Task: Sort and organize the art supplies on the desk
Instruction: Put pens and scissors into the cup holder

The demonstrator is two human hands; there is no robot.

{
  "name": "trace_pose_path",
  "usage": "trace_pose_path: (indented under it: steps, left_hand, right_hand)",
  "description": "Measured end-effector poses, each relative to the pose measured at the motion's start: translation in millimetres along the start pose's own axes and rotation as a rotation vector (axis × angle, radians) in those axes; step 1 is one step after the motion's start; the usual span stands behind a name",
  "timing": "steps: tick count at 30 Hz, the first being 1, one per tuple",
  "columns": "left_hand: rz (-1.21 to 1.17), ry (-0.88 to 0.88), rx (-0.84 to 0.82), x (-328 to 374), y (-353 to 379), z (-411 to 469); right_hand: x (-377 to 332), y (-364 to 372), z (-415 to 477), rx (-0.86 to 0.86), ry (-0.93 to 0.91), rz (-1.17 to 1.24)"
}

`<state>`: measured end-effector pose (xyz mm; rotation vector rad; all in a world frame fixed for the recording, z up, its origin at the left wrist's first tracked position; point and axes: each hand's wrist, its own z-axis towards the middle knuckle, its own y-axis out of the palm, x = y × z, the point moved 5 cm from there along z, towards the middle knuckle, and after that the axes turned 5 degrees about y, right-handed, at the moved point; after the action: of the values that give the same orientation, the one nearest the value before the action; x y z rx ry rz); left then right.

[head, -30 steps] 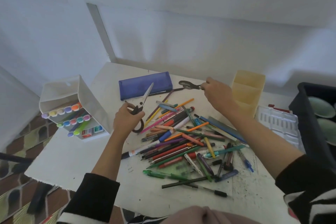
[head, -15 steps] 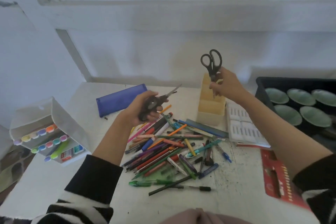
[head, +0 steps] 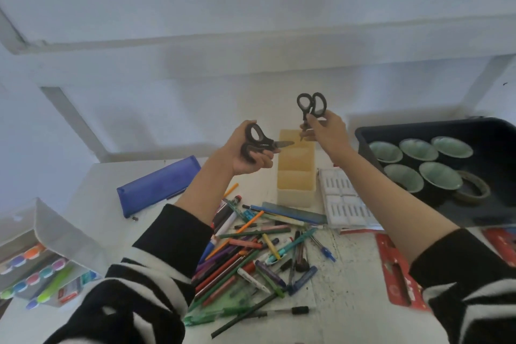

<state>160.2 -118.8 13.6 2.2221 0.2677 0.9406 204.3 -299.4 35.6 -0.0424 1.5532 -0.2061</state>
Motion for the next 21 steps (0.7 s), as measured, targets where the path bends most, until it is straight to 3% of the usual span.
trace_pose_path:
  steps: [3,6,11,15,19,21]
  left_hand:
    - [-0.078,0.036,0.075,8,6,11]
    - [-0.141,0.109,0.135,16,6,17]
    - [0.094,0.104,0.107,18,-5,7]
    - [0.382,0.129,0.220,21,-31,-12]
    - [0.448,0.165,0.215,17,-55,-34]
    - [0.465,0.188,0.210,13,-57,-39]
  right_hand:
    - [10,15,5,-0.025,0.041,-0.081]
    - [22,29,9,-0.079,0.048,-0.319]
    - [29,46,-2,-0.300,-0.042,-0.539]
    - [36,38,-7,-0.178,-0.096,-0.612]
    - [37,34,-24,-0.167,-0.191,-0.597]
    - [32,37,-31,-0.163,-0.251,-0.712]
